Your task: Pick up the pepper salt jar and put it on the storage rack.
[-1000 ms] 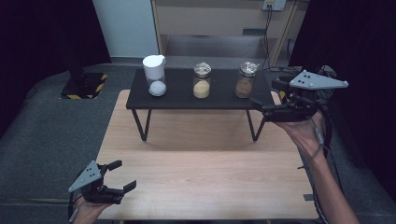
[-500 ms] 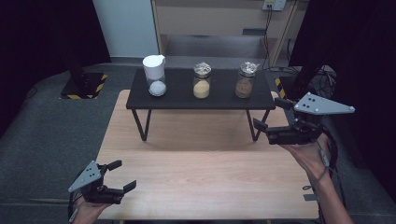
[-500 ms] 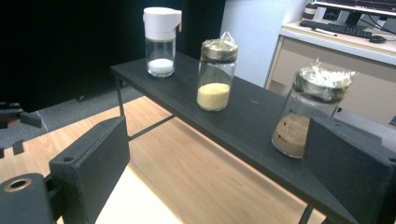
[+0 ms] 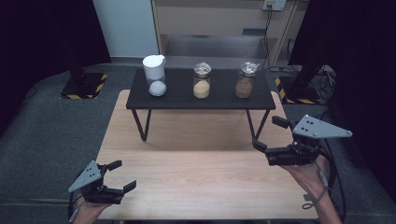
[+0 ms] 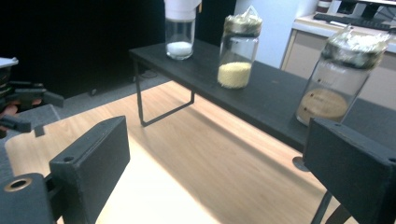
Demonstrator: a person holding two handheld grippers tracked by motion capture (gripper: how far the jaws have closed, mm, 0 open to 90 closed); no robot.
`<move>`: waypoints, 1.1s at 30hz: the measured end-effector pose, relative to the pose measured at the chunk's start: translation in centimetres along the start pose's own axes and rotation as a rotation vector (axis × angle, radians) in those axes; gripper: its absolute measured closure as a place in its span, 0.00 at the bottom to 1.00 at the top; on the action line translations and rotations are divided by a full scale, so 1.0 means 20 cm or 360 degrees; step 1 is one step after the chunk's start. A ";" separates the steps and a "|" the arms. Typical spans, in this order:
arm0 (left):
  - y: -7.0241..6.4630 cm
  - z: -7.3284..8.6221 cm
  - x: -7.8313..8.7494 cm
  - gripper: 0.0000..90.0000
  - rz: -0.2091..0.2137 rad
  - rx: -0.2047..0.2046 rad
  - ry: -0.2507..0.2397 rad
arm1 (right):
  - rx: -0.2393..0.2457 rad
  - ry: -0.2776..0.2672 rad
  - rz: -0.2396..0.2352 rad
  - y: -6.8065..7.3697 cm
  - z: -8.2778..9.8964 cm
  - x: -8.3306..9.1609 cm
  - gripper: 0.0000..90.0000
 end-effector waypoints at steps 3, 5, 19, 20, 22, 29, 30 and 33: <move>0.00 0.00 0.00 0.03 0.0000 -0.0001 0.0000 | 0.0001 0.0004 -0.0011 0.01 0.04 0.00 0.09; 0.00 0.00 0.00 0.03 -0.0001 -0.0001 0.0001 | -0.0001 0.0021 -0.0019 0.02 0.06 0.01 0.09; 0.00 0.00 0.00 0.03 0.0000 0.0001 0.0001 | -0.0005 0.0006 -0.0024 0.07 0.30 0.05 0.09; 0.00 0.00 0.00 0.03 0.0000 0.0002 0.0001 | -0.0010 0.0004 -0.0028 0.07 0.31 0.05 0.09; 0.00 0.00 0.00 0.03 -0.0001 0.0003 0.0001 | -0.0031 0.0006 -0.0034 0.07 0.34 0.04 0.09; 0.00 0.00 0.00 0.03 -0.0002 0.0000 0.0000 | -0.0037 0.0023 -0.0021 0.09 0.44 0.03 0.09; 0.00 0.00 0.00 0.03 -0.0002 0.0001 0.0001 | -0.0039 0.0024 -0.0024 0.09 0.45 0.03 0.09; 0.00 0.00 0.00 0.03 -0.0002 0.0000 0.0001 | -0.0042 0.0049 -0.0033 0.09 0.49 0.02 0.09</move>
Point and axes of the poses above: each handheld gripper's, and its own axes: x roughly backward along the jaws, z roughly out of its underside, y roughly to its left, the point moved 1 cm from there along -x, roughly forward along the jaws, and after that the axes turned 4 degrees about -z, right-handed, at the moved point
